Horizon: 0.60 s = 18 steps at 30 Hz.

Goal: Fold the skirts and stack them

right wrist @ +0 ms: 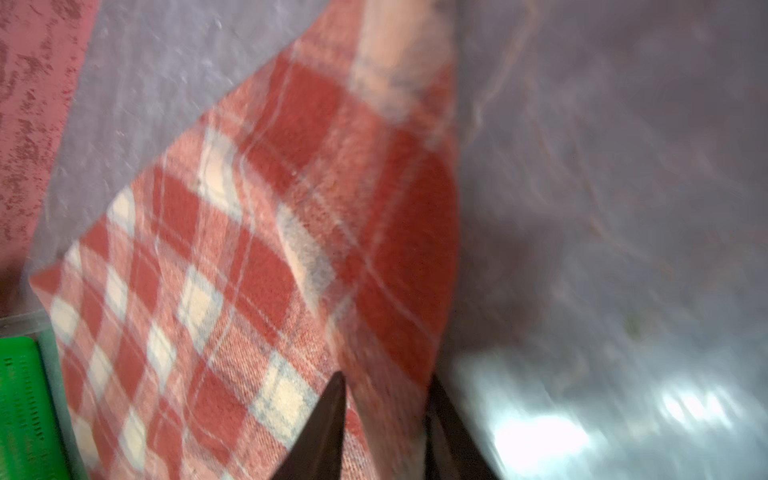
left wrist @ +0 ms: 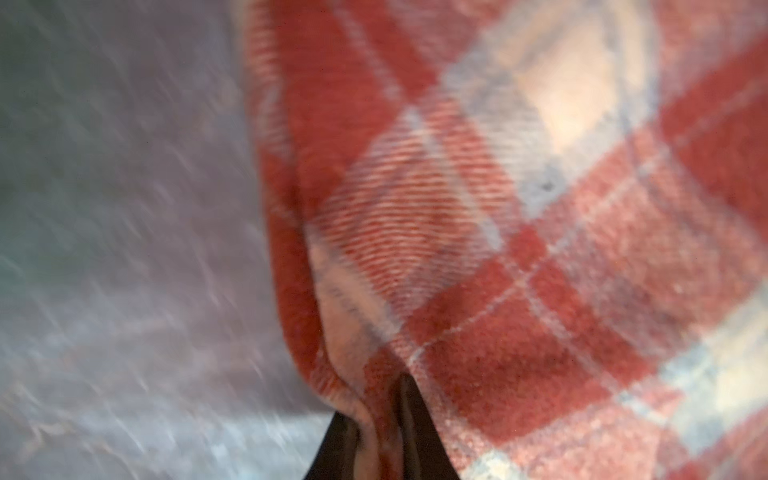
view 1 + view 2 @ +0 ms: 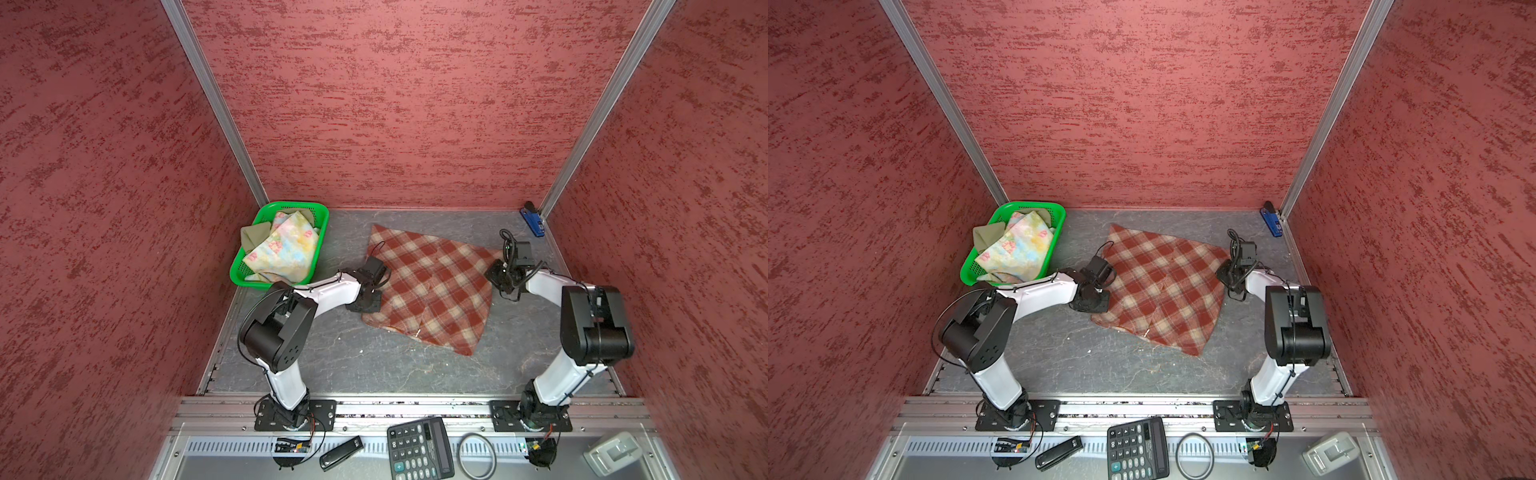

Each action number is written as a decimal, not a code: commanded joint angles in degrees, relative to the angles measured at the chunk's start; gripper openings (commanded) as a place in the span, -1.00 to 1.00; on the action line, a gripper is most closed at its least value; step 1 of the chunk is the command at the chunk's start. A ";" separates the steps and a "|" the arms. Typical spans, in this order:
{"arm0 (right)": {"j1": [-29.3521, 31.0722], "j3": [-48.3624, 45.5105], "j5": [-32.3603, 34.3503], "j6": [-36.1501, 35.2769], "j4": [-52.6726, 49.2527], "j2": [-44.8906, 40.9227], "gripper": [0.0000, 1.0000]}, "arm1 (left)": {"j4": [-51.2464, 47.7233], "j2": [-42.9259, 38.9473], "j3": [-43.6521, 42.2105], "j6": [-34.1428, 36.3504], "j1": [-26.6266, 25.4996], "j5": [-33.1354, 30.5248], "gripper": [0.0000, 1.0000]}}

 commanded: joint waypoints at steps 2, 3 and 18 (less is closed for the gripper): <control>-0.80 8.19 -2.66 -6.68 -2.78 5.24 0.06 | -3.97 -2.70 -1.44 -5.57 -6.66 1.98 -0.31; -0.96 9.50 -3.42 -7.45 -2.99 5.85 0.19 | -4.19 -3.66 -1.60 -6.28 -8.20 1.89 0.03; -5.93 -6.30 -5.12 -8.04 0.04 -5.99 0.71 | -0.09 -9.60 3.71 -0.72 6.63 5.81 0.74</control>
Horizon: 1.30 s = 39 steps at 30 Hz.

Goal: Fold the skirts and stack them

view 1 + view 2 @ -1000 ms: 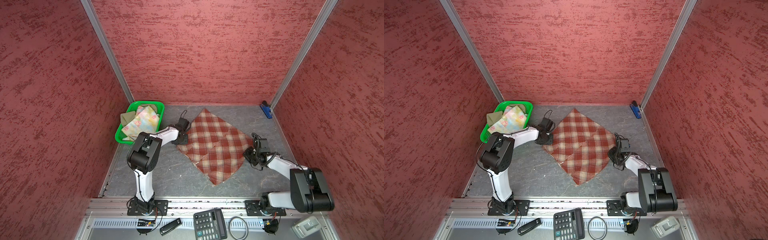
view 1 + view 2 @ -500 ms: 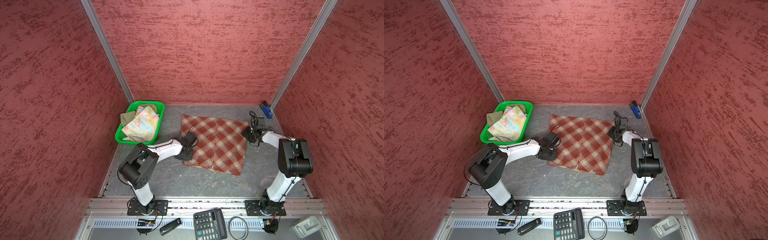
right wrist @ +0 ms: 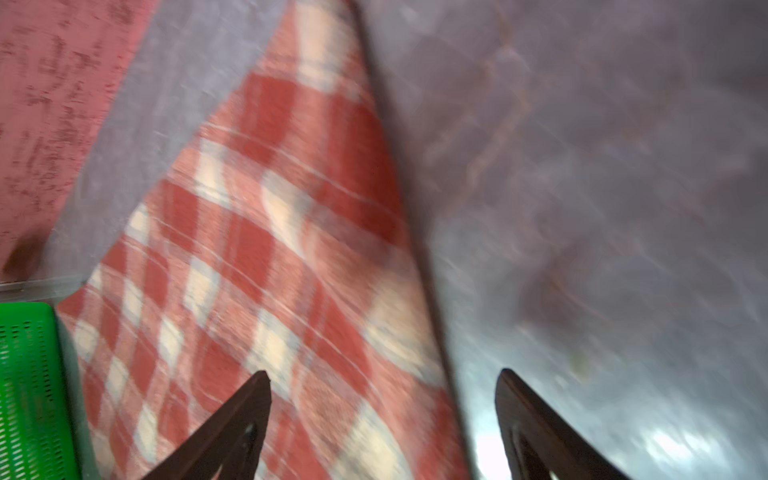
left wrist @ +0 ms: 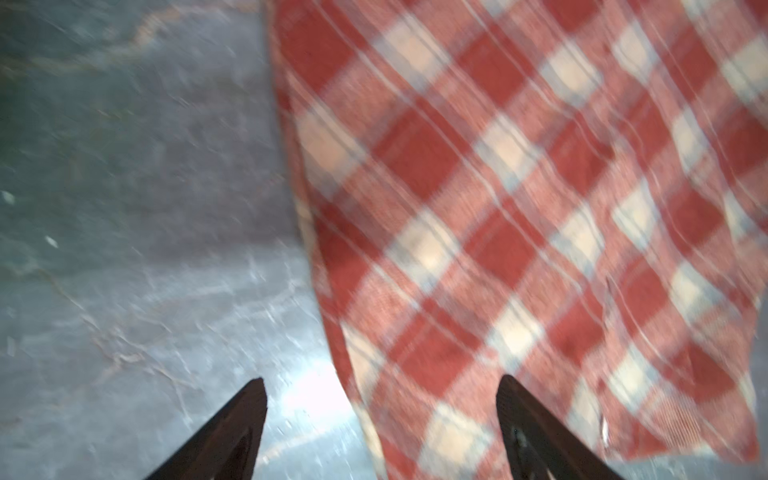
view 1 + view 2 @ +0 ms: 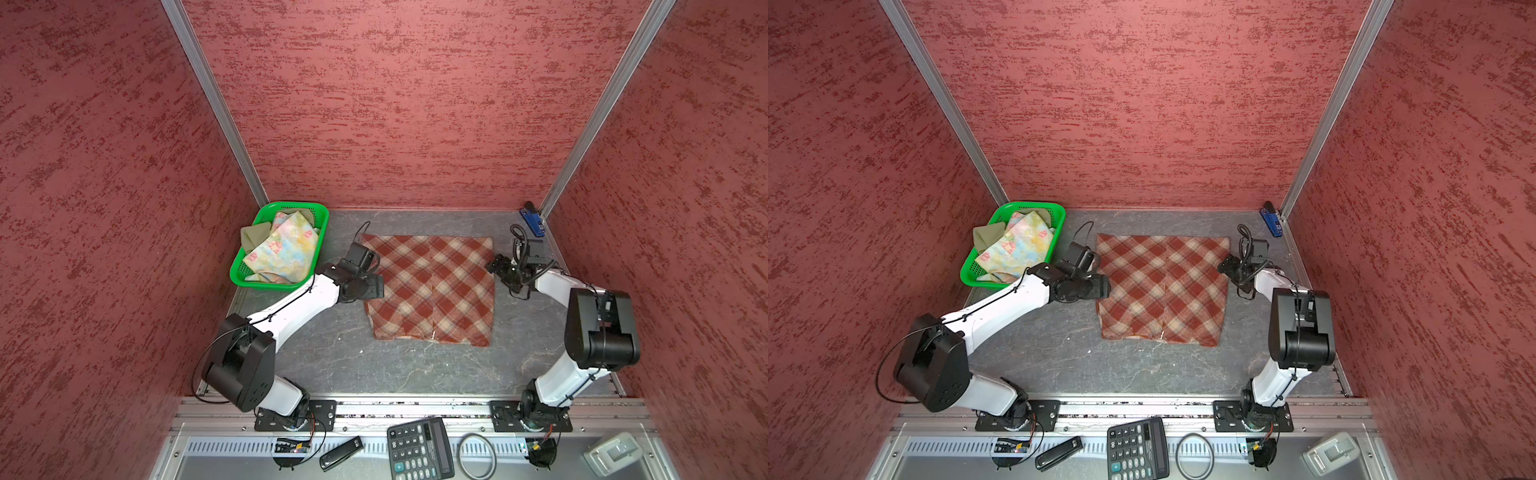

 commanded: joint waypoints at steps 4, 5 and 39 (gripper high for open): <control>-1.04 -5.95 -0.82 -0.92 1.77 -2.33 0.68 | 2.85 9.07 1.35 3.17 1.52 -0.05 0.72; -1.04 -6.06 -0.54 -1.05 1.57 -1.95 0.67 | 3.22 10.25 1.07 2.98 1.53 0.00 0.72; -0.96 -6.00 -9.57 0.85 20.35 0.15 -0.96 | 15.84 15.64 -7.58 -2.09 0.75 9.77 -0.94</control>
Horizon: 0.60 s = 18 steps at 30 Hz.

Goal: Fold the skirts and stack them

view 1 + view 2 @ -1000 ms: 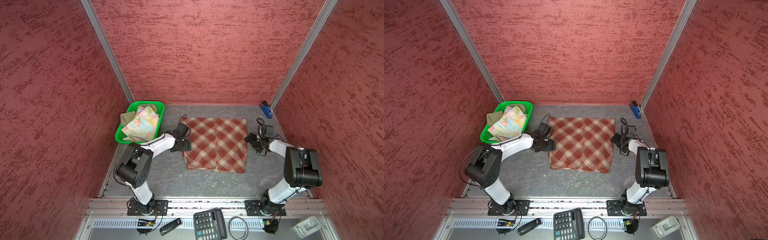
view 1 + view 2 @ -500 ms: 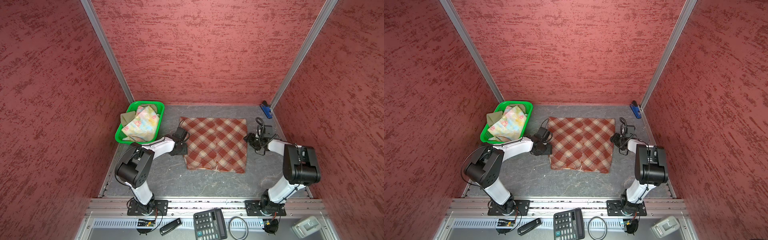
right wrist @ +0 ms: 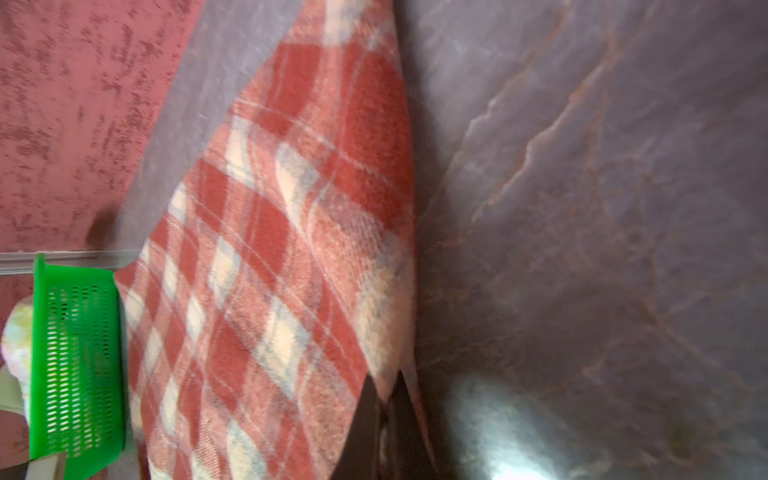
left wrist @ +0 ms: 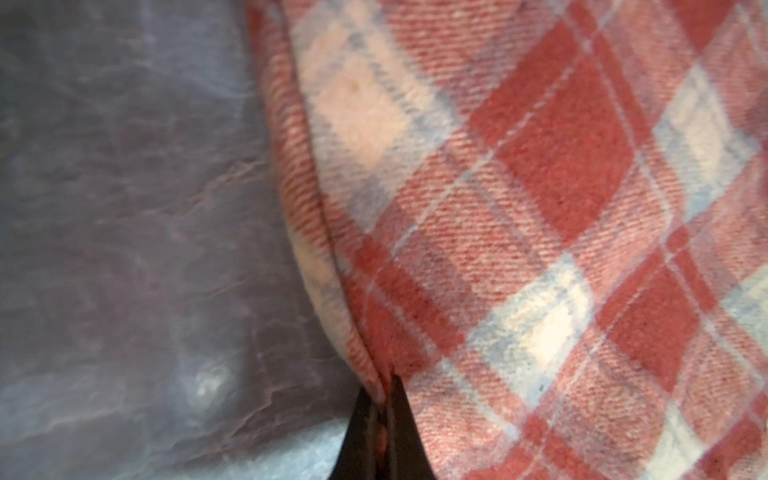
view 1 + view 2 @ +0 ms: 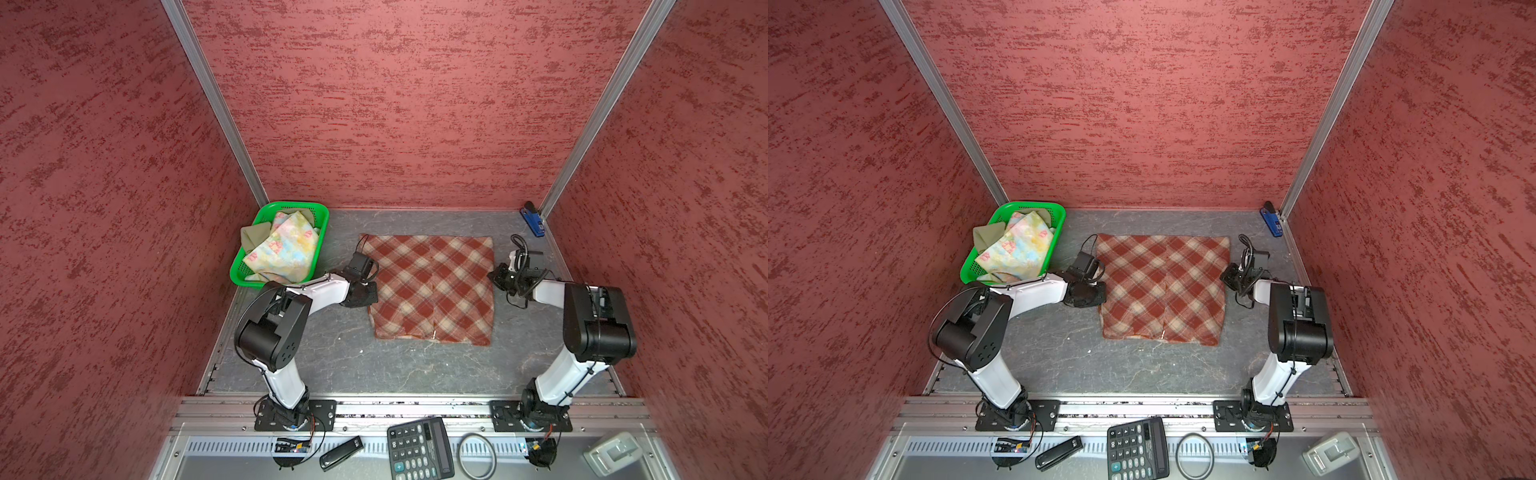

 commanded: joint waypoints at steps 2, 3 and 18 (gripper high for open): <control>0.07 1.04 -0.32 -0.43 1.64 -4.12 -1.00 | 1.79 2.51 -1.87 -2.23 -3.68 3.29 -0.99; 0.31 1.57 0.21 -0.77 0.71 -4.64 -1.00 | 2.36 2.84 -1.91 -2.95 -4.91 3.59 -1.00; 14.27 16.86 13.54 -1.74 -20.98 -15.58 -1.00 | 7.69 3.79 -3.83 -10.36 -17.47 2.88 -1.00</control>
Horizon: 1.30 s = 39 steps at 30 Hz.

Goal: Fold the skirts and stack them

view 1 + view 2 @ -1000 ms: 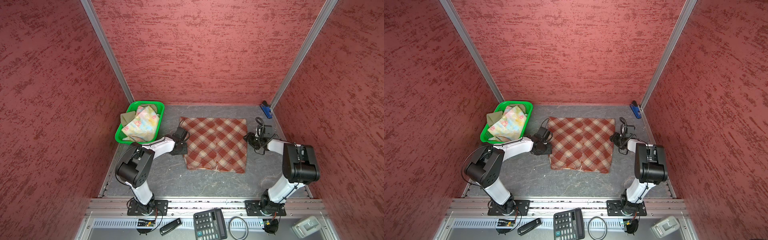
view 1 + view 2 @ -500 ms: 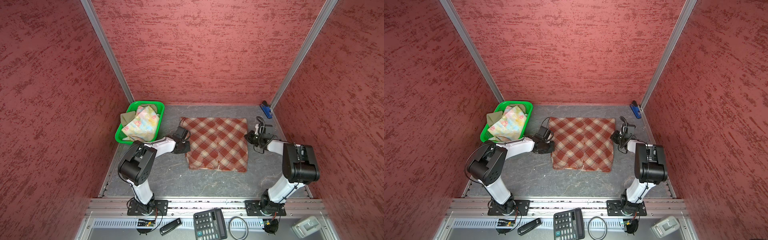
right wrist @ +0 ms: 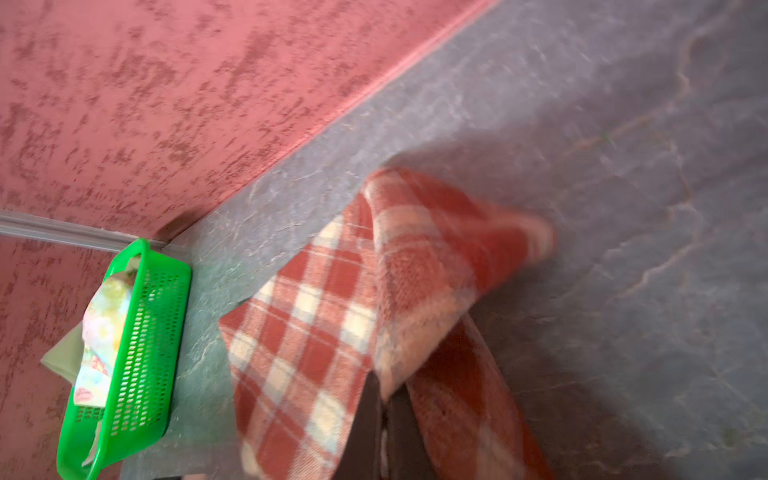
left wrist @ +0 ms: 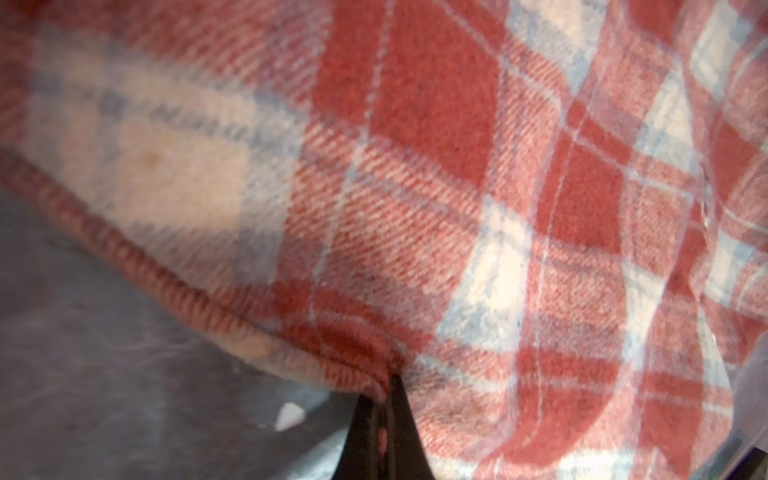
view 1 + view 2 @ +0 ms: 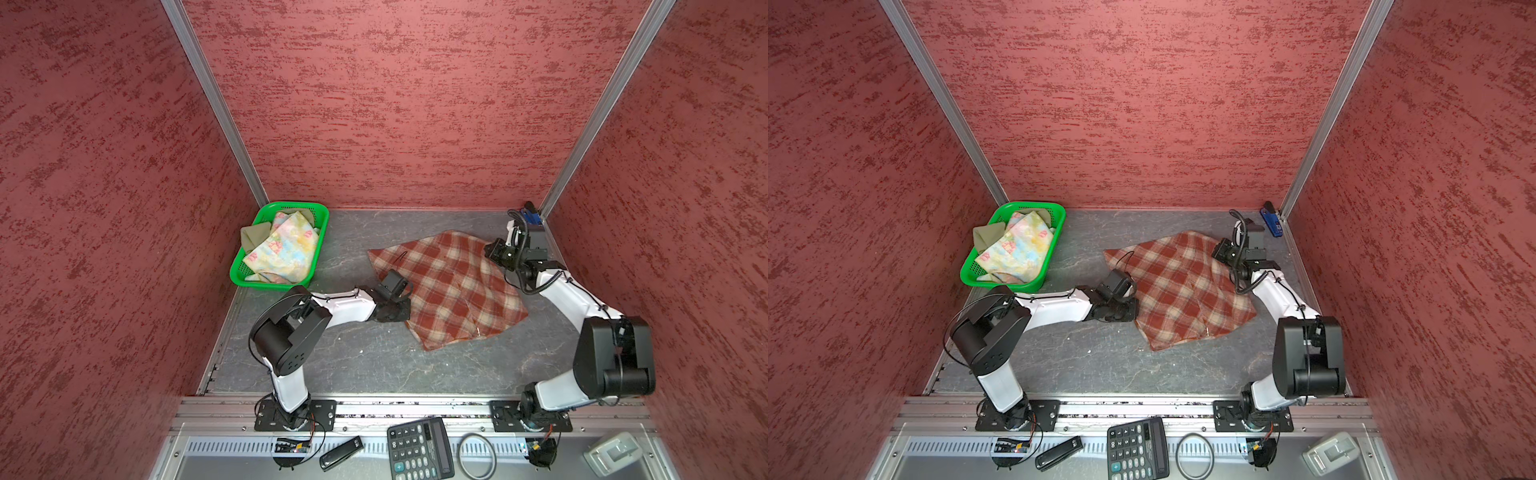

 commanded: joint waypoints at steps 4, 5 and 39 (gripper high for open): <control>12.41 9.48 10.15 3.90 -11.37 -0.39 -1.00 | 0.48 0.92 -4.93 -1.78 -0.70 0.14 -1.00; 14.62 10.55 10.89 5.72 -11.90 0.48 -1.00 | 1.09 0.52 -5.42 -1.86 -0.61 0.18 -1.00; 16.29 -14.97 12.59 13.49 -12.00 -13.72 0.43 | 3.05 -2.52 -9.29 -2.84 1.33 0.92 -0.73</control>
